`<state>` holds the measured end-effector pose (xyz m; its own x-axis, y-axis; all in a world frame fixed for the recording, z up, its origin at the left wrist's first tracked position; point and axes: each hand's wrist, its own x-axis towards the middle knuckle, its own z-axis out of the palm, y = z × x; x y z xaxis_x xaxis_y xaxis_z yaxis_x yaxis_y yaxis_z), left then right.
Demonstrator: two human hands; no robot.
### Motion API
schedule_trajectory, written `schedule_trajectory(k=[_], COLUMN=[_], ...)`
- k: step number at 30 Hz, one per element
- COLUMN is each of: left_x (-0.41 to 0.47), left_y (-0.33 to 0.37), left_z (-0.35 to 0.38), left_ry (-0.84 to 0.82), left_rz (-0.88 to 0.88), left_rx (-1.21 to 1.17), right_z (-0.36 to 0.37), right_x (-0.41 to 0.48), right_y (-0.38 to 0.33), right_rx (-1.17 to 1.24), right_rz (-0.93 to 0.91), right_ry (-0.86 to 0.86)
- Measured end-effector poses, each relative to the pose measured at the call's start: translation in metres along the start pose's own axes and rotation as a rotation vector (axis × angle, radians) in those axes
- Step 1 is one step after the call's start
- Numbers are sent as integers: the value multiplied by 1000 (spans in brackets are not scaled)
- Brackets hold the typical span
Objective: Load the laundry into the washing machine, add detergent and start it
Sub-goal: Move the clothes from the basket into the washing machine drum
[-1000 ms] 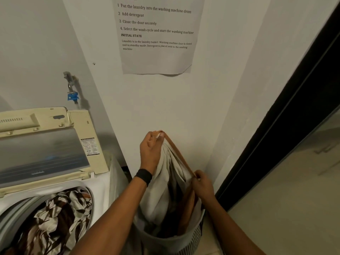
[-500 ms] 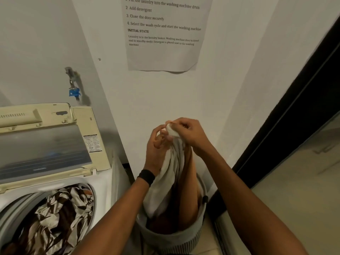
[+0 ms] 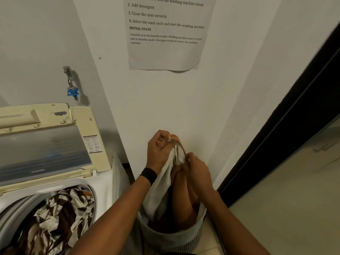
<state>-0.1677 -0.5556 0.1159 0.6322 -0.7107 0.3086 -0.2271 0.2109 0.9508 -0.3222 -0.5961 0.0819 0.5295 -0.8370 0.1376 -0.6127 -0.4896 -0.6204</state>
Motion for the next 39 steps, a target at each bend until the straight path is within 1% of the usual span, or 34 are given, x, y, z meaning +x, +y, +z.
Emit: schedule_trajectory(k=[1, 2, 3, 5, 6, 8, 9, 11, 12, 13, 14, 15, 16, 17, 18, 19, 20, 22, 23, 24, 26, 28, 30, 31, 32, 33, 35, 36, 37, 39], left_x=[-1, -1, 0, 5, 7, 8, 6, 3, 3, 4, 6, 8, 11, 12, 14, 15, 16, 17, 16, 16, 13, 8, 3, 1, 1, 2, 6, 10, 13, 15], left_y=[-1, -2, -3, -7, -11, -18, -22, -26, -26, -27, -28, -29, -31, -32, -32, -32, -29, -21, -15, -10, -3, 3, 7, 8, 8, 8, 4, 1, 0, -1], left_z=[2, 5, 6, 2, -2, -8, -9, -10, -9, -10, -12, -14, -17, -20, -22, -24, -24, -21, -20, -20, -21, -18, -12, -8, -6, -6, -8, -10, -10, -7], left_ry=[-22, -30, -25, -3, -5, -33, -49, -72, -85, -97, -106, -107, -100, -85, -70, -57, -50, -45, -31, -13, -20, -134, -225, -222, -177, -101, 66, 118, 135, 131], left_rz=[14, 19, 20, 13, 16, 43, 54, 59, 52, 48, 51, 61, 62, 54, 48, 45, 47, 53, 51, 28, -62, -125, -169, -198, -230, -261, -308, -300, -269, -205], left_rx=[25, 37, 43, 64, 85, 134, 152, 168, 168, 173, 182, 194, 202, 205, 203, 203, 198, 143, 92, 28, -130, -270, -291, -281, -260, -237, -195, -179, -156, -96], right_z=[-1, -5, -11, -29, -38, -48, -51, -52, -53, -55, -58, -60, -61, -63, -63, -63, -67, -77, -80, -84, -85, -76, -59, -52, -44, -38, -22, -10, 2, 20], right_x=[-1, 0, 4, 10, 12, 13, 15, 20, 21, 21, 21, 22, 24, 26, 29, 35, 41, 56, 66, 74, 85, 85, 83, 80, 75, 69, 48, 35, 20, -1], right_y=[1, 0, 0, -9, -15, -22, -25, -32, -37, -43, -47, -48, -46, -42, -37, -33, -37, -54, -61, -69, -83, -91, -93, -91, -88, -84, -71, -63, -56, -39], right_rx=[14, 117, 343, 918, 1130, 1340, 1400, 1444, 1451, 1407, 1348, 1242, 1073, 845, 602, 462, 451, 635, 742, 805, 797, 777, 812, 849, 871, 839, 621, 527, 460, 305], right_rz=[62, 152, 286, 584, 703, 851, 884, 912, 946, 962, 921, 820, 668, 487, 331, 249, 219, 231, 254, 285, 320, 336, 311, 298, 290, 268, 139, 83, 53, 88], right_ry=[-32, -38, -36, -61, -73, -25, 26, 133, 171, 205, 230, 276, 333, 342, 316, 297, 285, 308, 279, 200, 13, -103, -141, -122, -74, 9, 189, 224, 225, 197])
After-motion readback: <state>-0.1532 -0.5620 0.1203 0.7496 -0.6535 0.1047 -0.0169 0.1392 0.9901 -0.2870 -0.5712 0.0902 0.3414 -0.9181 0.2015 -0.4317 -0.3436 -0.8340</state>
